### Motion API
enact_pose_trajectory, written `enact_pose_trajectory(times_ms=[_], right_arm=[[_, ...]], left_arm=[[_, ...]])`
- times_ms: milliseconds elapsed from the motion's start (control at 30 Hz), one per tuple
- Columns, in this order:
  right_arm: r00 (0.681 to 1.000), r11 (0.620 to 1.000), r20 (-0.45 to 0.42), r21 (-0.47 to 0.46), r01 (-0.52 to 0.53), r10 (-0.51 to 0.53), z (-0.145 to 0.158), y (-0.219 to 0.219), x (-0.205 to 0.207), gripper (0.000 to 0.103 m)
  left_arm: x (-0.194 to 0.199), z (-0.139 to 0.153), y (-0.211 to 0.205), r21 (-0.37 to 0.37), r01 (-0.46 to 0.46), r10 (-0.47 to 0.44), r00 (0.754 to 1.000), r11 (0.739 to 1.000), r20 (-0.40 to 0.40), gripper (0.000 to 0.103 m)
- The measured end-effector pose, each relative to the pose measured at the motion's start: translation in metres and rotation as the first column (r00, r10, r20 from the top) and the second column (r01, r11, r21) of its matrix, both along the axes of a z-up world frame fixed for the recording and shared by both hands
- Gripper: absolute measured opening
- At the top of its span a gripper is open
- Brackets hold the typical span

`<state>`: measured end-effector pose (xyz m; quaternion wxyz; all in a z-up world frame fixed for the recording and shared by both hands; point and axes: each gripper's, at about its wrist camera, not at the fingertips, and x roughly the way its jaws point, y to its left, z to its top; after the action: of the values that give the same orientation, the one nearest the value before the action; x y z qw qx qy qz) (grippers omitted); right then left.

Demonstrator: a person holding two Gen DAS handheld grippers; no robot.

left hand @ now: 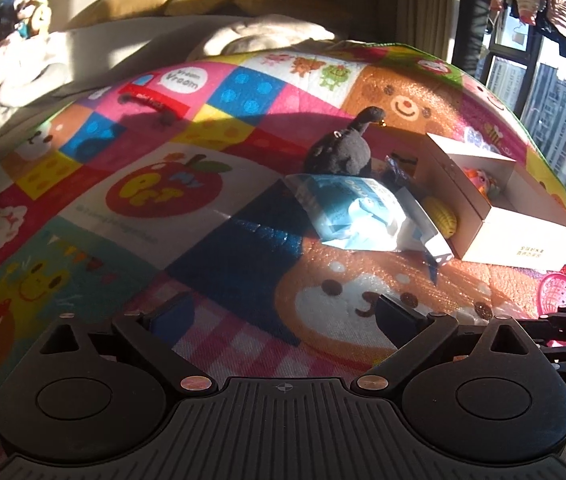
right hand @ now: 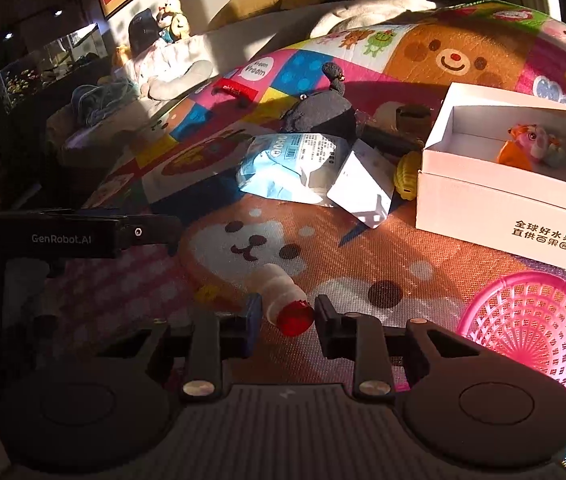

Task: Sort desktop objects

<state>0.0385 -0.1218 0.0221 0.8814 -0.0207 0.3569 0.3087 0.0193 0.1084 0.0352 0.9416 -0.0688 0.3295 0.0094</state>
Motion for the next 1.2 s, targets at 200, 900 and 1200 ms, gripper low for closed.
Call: enact_pose_trajectory(times_ms=[200,900,1200], right_arm=[[0.997,0.988,0.066,-0.153,-0.028,0.038,0.026,0.004,-0.011,0.028],[0.988,0.964,0.136,-0.262,-0.034,0.072,0.023,0.033,-0.015,0.037],[0.906,0.899,0.346,-0.270,0.346,-0.245,0.018,-0.037,-0.038,0.073]], left_arm=[[-0.001,-0.006,-0.002,-0.025,0.021,-0.021,1.000,0.999,-0.007,0.101],[-0.006,-0.013,0.003,-0.049,0.022,-0.024,0.999,0.999,-0.022,0.102],[-0.005,-0.010,-0.054,0.029,0.236,-0.236,0.972,0.971,0.005,0.103]])
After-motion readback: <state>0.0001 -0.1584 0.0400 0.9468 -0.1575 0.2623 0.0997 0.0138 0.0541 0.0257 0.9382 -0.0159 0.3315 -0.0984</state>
